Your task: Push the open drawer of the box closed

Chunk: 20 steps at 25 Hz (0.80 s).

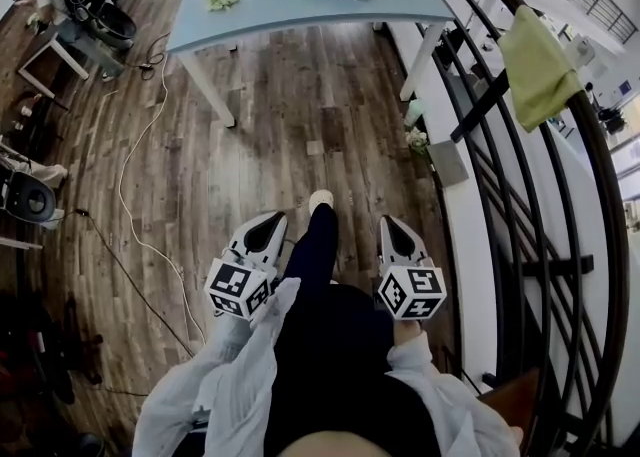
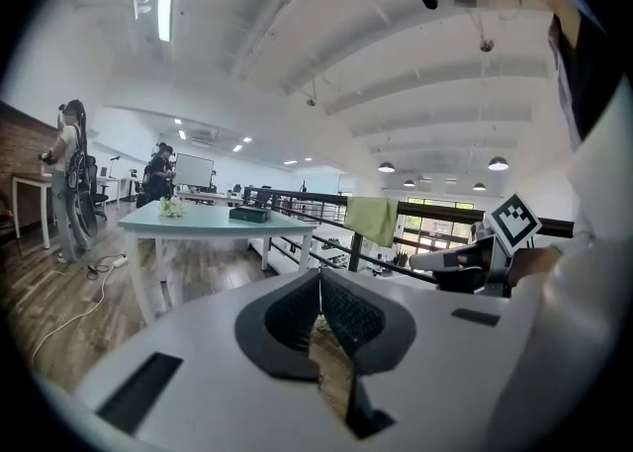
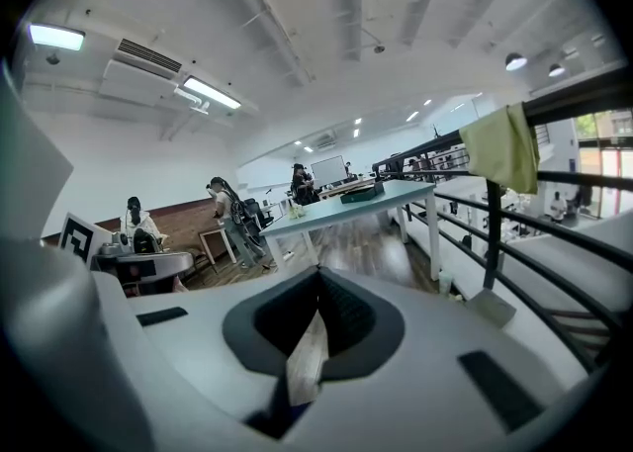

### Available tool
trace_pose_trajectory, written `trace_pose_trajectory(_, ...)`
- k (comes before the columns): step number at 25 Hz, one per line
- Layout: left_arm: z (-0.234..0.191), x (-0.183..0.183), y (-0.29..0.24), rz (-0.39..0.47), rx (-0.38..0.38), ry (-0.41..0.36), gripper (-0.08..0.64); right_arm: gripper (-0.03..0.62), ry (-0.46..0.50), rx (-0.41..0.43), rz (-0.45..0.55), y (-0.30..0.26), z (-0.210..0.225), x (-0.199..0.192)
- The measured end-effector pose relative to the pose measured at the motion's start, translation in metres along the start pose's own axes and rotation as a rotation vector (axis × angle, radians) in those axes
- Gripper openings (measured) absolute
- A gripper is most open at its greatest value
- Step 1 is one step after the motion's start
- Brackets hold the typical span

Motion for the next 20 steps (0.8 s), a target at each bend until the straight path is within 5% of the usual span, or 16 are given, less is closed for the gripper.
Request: trace_pose_trajectory(20,-0.089,0.014,-0.138,-0.004,-0.016,0.043,0.015,0.009,0.01,-0.006,-0.043,-0.152,0.038,0.047)
Point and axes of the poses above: the fingertips, and each gripper's own axes: y backward along the fingers, z to its right, x out of its top, the point moved 9 cm from there along y, backward along the fingers, and after that the axes turned 13 degrees about z, right-handed, at the moved point
